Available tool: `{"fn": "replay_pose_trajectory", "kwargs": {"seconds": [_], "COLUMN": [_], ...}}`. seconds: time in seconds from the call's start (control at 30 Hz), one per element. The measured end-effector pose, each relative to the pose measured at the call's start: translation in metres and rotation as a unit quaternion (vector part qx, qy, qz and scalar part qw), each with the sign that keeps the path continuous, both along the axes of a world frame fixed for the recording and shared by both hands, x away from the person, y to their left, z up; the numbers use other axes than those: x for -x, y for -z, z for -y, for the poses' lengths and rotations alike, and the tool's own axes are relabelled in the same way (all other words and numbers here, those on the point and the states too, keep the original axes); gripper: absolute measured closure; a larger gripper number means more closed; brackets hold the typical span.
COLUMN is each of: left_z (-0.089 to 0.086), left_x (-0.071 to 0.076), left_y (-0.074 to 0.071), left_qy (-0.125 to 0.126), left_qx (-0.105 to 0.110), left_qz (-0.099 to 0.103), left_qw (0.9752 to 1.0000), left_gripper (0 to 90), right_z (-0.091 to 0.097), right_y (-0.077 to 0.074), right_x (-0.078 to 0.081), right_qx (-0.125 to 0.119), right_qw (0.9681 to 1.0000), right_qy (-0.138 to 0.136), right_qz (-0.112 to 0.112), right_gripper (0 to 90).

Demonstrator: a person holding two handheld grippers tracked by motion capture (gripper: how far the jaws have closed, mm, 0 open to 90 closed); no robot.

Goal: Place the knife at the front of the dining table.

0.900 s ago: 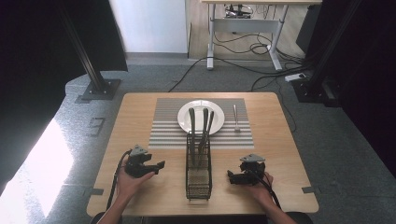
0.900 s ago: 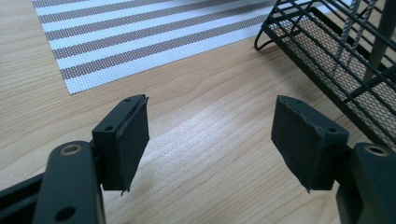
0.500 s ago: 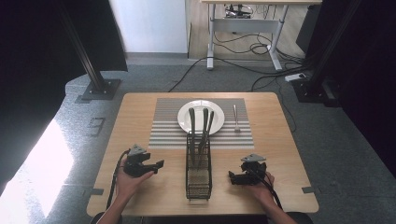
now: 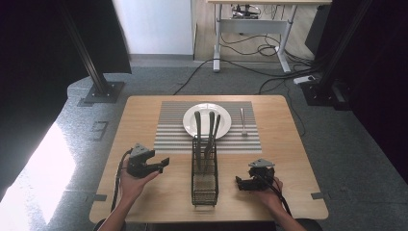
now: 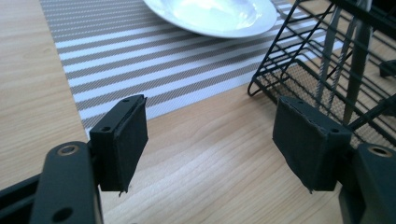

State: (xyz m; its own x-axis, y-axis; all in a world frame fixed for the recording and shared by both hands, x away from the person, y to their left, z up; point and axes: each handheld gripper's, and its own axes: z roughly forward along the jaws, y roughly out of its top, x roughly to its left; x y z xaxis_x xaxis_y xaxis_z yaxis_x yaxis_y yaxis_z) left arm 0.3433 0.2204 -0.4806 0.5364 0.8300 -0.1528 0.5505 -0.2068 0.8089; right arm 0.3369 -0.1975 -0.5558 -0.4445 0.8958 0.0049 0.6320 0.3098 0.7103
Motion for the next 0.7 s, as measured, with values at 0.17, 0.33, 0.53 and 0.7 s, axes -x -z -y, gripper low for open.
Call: {"fn": "replay_pose_trajectory", "kwargs": {"seconds": [0.17, 0.33, 0.53, 0.7], "left_z": [0.002, 0.005, 0.009, 0.009], "left_x": [-0.003, -0.004, -0.006, -0.006], "left_y": [-0.003, -0.011, -0.021, -0.029], "left_qy": [0.003, 0.006, 0.012, 0.017], "left_qx": [0.002, 0.006, 0.012, 0.024], "left_qz": [-0.007, 0.002, 0.010, 0.015], "left_qw": [1.0000, 1.0000, 0.9998, 0.9995], "left_gripper": [27.3, 27.8, 27.7, 27.8], "right_z": [0.000, 0.000, 0.000, 0.000], "right_y": [0.000, 0.000, 0.000, 0.000], "right_x": [0.000, -0.001, -0.001, -0.001], "right_qx": [-0.001, -0.002, -0.001, -0.002], "right_qw": [1.0000, 1.0000, 1.0000, 1.0000], "right_qy": [0.000, 0.000, 0.000, 0.000], "right_qz": [0.002, 0.002, 0.002, 0.002], "right_gripper": [0.0, 0.0, 0.0, 0.0]}}
